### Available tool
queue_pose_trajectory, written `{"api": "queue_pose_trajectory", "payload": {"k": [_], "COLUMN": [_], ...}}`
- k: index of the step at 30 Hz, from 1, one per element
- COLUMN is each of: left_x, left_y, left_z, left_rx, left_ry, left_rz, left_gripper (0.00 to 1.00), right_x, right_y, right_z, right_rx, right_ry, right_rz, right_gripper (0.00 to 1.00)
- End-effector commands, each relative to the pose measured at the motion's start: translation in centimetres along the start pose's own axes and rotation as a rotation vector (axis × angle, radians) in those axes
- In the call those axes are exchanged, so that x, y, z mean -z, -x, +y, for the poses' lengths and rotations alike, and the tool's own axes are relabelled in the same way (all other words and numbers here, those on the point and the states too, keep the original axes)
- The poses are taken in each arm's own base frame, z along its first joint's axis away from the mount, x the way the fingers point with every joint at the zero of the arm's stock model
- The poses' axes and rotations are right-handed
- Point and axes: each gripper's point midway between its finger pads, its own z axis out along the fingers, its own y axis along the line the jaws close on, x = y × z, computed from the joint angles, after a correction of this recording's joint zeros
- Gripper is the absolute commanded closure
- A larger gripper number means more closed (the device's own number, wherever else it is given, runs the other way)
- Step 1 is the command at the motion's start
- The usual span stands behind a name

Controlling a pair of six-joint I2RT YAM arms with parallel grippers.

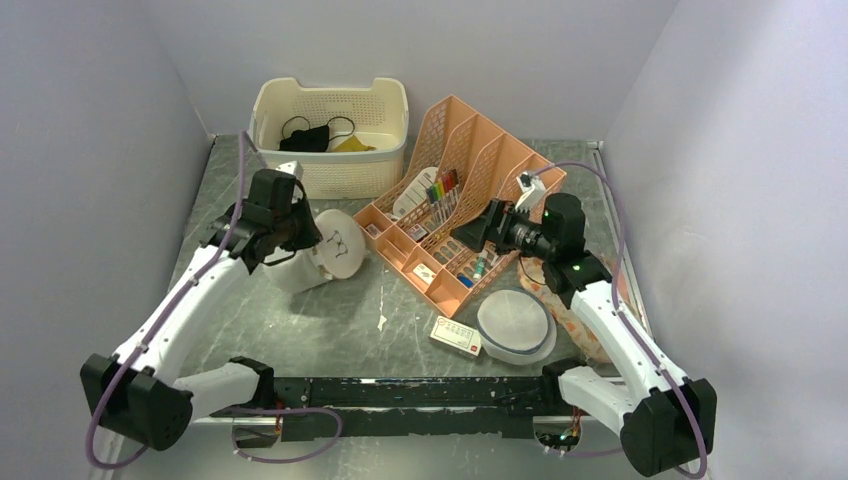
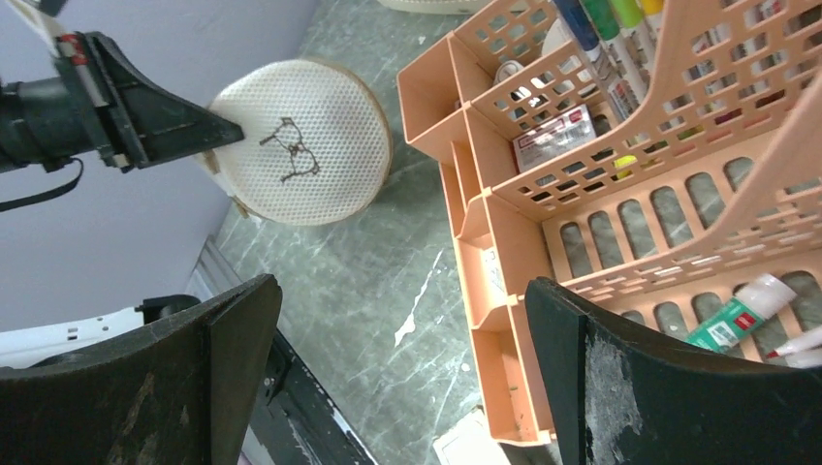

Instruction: Unzip the laundry bag and remove the bra

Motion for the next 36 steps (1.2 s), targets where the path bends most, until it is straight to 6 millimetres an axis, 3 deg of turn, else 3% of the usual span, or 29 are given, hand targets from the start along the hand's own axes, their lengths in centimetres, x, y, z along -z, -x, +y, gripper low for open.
{"api": "queue_pose_trajectory", "payload": {"k": [1,7,16,23,27,32,36], "left_x": [2.3,3.3,2.1,2.3,2.5,2.9,3.1], "left_y": [1.7,0.8,-2.9,-3.5,-3.6,-3.5,-3.7], "left_z": [-3.5,-6.4,-6.3,-5.9,-5.9,-5.9,-6.0], "left_rx": [0.080,0.242,0.451,0.453,0.451,0.458,0.461], "left_ry": [-0.185,-0.374,-0.458,-0.444,-0.442,-0.455,-0.464], "left_rz": [-0.082,-0.075,-0.022,-0.014,-0.010,-0.025,-0.021], "left_gripper": [0.91,0.93,0.93,0.93,0.93,0.93,0.93], "right_x": [-1.0,-3.3,-6.4,-8.5,-9.5,-10.8,-11.4], "right_y": [-0.8,-3.5,-9.7,-13.8,-15.0,-16.1,-16.4], "right_z": [1.2,3.4,10.4,14.4,15.7,15.5,15.7], "right_rx": [0.005,0.021,0.090,0.115,0.116,0.078,0.049], "right_ry": [0.064,0.125,0.298,0.376,0.397,0.388,0.404], "right_rz": [0.025,0.113,0.271,0.352,0.371,0.367,0.367], "right_gripper": [0.00,0.03,0.34,0.59,0.62,0.63,0.71]}}
